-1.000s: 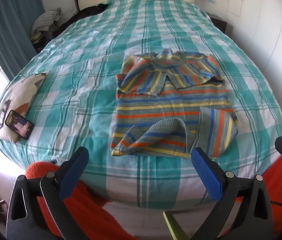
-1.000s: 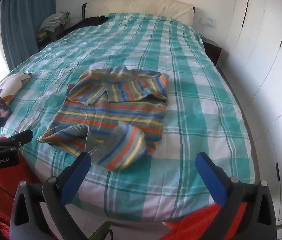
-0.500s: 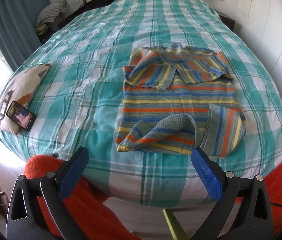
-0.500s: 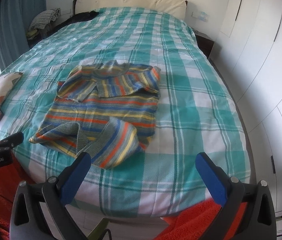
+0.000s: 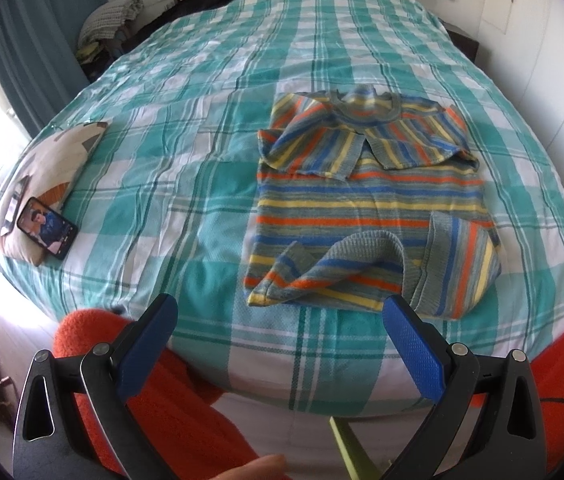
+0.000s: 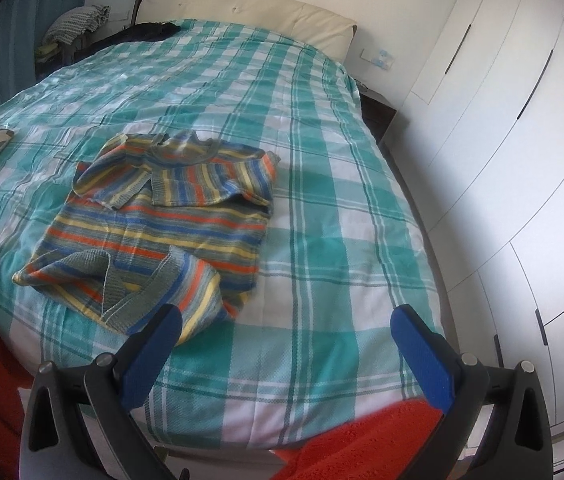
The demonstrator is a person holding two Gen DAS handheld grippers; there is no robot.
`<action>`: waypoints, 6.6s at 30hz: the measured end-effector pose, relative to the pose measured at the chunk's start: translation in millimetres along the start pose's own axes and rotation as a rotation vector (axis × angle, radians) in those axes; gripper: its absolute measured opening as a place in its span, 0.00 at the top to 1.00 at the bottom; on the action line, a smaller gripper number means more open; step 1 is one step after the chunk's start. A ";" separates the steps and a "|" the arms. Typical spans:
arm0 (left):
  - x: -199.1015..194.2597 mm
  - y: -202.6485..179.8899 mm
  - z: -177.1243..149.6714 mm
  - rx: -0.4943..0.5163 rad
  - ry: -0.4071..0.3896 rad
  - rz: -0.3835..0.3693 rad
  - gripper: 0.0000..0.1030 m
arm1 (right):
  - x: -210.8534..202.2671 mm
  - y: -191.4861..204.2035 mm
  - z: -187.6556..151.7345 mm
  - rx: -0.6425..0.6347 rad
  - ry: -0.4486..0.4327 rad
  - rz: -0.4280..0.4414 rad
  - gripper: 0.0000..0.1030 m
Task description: Fold small clothes
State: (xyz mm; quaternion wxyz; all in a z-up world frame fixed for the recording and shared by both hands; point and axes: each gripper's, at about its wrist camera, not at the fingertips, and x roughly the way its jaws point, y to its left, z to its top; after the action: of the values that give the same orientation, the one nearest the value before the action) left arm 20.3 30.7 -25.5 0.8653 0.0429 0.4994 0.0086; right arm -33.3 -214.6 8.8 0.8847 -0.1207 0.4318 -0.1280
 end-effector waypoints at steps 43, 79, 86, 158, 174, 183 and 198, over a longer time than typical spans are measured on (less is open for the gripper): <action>37.4 21.6 9.7 0.064 0.003 -0.009 0.00 | -8.8 -13.5 9.6 0.038 -0.259 0.287 0.00; 81.8 103.2 -51.3 0.238 0.285 -0.473 0.53 | 124.1 -47.2 -91.8 -0.275 0.422 0.673 0.32; 140.9 64.5 -41.4 0.116 0.373 -0.316 0.33 | 173.4 -57.4 -106.4 0.157 0.587 0.746 0.33; 70.9 16.5 -30.2 0.023 -0.097 -0.057 0.13 | 137.6 8.1 101.1 -0.345 0.008 0.434 0.32; 105.2 44.0 -23.4 -0.087 -0.025 -0.060 0.13 | 264.5 50.6 137.2 0.118 0.038 0.574 0.95; 118.7 40.4 -24.8 -0.107 0.024 -0.093 0.13 | 288.5 -194.3 44.9 0.583 0.083 0.281 0.94; 123.2 41.4 -31.2 -0.105 0.055 -0.058 0.13 | 329.6 -241.2 -21.7 1.068 0.028 0.614 0.53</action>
State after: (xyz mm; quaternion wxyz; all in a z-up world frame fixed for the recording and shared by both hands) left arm 56.2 81.1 -144.0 0.8522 -0.0174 0.5228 0.0111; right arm 115.8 -552.0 -167.5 0.8137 0.4707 0.3344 -0.0675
